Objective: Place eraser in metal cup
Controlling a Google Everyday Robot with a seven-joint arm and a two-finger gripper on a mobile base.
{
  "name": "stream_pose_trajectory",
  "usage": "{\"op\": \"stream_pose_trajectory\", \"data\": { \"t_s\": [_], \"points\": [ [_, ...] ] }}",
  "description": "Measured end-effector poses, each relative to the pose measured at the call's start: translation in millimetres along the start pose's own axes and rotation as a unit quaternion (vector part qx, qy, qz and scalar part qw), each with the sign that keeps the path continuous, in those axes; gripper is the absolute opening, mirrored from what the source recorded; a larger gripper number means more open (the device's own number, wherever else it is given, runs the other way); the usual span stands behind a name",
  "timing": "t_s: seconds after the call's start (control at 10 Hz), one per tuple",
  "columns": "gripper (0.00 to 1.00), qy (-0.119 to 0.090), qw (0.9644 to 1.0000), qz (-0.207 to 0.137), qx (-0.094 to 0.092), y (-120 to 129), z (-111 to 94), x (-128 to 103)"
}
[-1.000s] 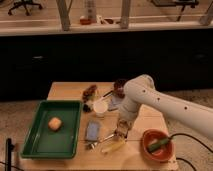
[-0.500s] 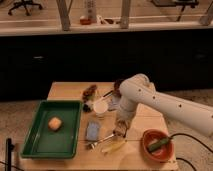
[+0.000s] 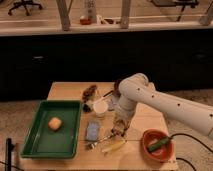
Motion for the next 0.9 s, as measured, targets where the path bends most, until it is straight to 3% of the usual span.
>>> {"op": "stream_pose_trajectory", "data": {
  "t_s": [0.9],
  "points": [
    [0.8,-0.001,0.9997,-0.024,-0.005,-2.3,-3.0,1.1]
  ]
}}
